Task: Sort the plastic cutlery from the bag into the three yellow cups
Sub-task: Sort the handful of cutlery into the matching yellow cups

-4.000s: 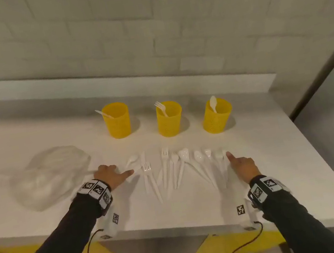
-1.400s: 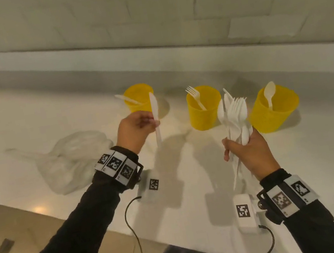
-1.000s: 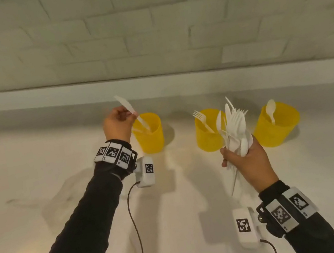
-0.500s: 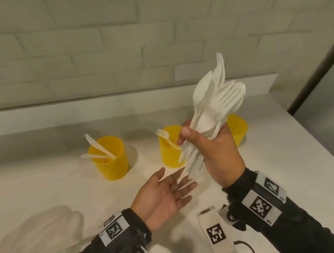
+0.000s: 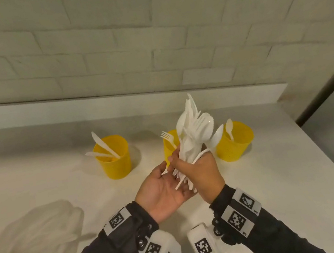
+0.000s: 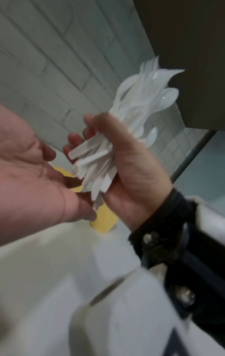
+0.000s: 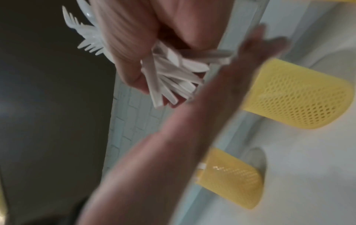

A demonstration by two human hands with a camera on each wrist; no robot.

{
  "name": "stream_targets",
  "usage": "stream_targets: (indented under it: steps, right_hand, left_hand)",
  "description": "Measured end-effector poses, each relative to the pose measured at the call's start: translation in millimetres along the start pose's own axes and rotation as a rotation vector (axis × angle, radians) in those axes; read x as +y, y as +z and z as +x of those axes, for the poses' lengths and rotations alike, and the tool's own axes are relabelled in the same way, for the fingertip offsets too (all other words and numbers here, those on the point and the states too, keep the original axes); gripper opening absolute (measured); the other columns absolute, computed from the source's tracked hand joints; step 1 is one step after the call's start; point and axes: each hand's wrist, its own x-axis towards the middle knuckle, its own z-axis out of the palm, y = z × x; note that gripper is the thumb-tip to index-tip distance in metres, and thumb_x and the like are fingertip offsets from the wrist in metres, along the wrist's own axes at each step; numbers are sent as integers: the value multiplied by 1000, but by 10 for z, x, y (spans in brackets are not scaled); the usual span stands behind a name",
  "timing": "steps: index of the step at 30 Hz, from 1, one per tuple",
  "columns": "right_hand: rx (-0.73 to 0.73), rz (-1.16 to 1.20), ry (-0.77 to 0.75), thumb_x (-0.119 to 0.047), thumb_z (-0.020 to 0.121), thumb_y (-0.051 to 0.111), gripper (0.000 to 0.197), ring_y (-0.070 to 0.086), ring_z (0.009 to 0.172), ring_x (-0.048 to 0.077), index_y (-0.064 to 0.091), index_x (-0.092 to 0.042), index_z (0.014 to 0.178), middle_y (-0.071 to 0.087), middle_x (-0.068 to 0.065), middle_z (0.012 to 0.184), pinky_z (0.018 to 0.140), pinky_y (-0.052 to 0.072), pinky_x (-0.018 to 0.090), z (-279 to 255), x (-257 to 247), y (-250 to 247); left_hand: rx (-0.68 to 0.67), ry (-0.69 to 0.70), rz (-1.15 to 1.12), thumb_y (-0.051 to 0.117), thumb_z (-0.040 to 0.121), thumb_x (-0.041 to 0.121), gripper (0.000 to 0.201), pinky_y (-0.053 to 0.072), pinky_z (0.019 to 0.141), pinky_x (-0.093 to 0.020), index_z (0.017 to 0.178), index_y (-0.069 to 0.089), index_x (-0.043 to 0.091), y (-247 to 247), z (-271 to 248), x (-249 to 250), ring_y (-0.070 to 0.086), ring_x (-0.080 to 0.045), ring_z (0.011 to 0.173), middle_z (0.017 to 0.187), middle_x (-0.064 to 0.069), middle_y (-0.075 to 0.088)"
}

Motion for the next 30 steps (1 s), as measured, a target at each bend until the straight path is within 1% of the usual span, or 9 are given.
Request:
stream_targets:
  steps: [2,5,8,10,15,17,22,26,30]
  right_hand:
    - [2,-75,7,5,77,67,25,60,54,7,59,-15,64,61,-4,55,58,51,19,8,55,-17]
    - [18,-141,6,3,77,66,13,57,48,10,60,-7,84,59,5,60,53,49,25,47,94,-51]
    - [29,-155,47,4,74,67,29,54,45,13,59,-3,100,60,10,69,46,46,24,107,139,-152]
    - [20,-155,74,0,72,70,37,58,51,15,59,-7,106,62,11,76,47,47,25,124,193,-207]
    - [-20,-144,26,-9,62,73,52,68,100,18,61,-31,108,71,3,107,88,54,38,74,323,-161]
    - [-61,-125,19,0,64,75,54,68,100,14,60,-34,105,71,1,106,89,54,35,55,338,-191]
    - [-181,12,56,-12,71,74,43,56,49,9,59,-19,110,66,6,78,45,45,21,-33,311,-372]
    - [-155,84,115,-33,81,62,28,50,45,16,61,-15,103,55,0,56,43,43,25,-87,311,-482]
    - [-113,56,84,-37,91,52,41,56,48,14,58,-9,120,62,-2,56,47,46,24,-76,306,-555]
  left_hand:
    - [-2,-59,95,38,88,42,46,43,89,-38,125,55,21,-36,12,23,50,-20,83,102,-5,63]
    - [138,-28,447,38,85,53,40,35,77,-34,95,57,19,-59,0,78,48,-16,79,82,1,52]
    - [279,279,696,44,93,27,17,41,86,-34,103,58,24,-35,-17,198,53,-13,99,99,6,59]
    - [285,460,856,58,86,14,10,46,85,-31,93,62,21,25,-38,262,55,-8,90,92,8,61]
    - [322,631,1172,79,68,17,19,49,70,-21,81,66,21,121,44,165,53,-9,66,73,1,61]
    - [345,625,1117,80,66,13,22,51,65,-21,79,64,22,119,107,120,55,-11,62,68,0,61]
    - [323,516,1034,77,65,0,20,52,61,-13,73,67,15,98,168,120,64,-4,60,58,9,68]
    - [240,375,950,68,74,-4,15,56,66,-20,83,69,8,143,176,130,68,-14,70,72,0,73]
    - [204,311,893,65,76,-4,18,56,65,-19,90,69,6,222,207,52,70,-12,73,78,0,75]
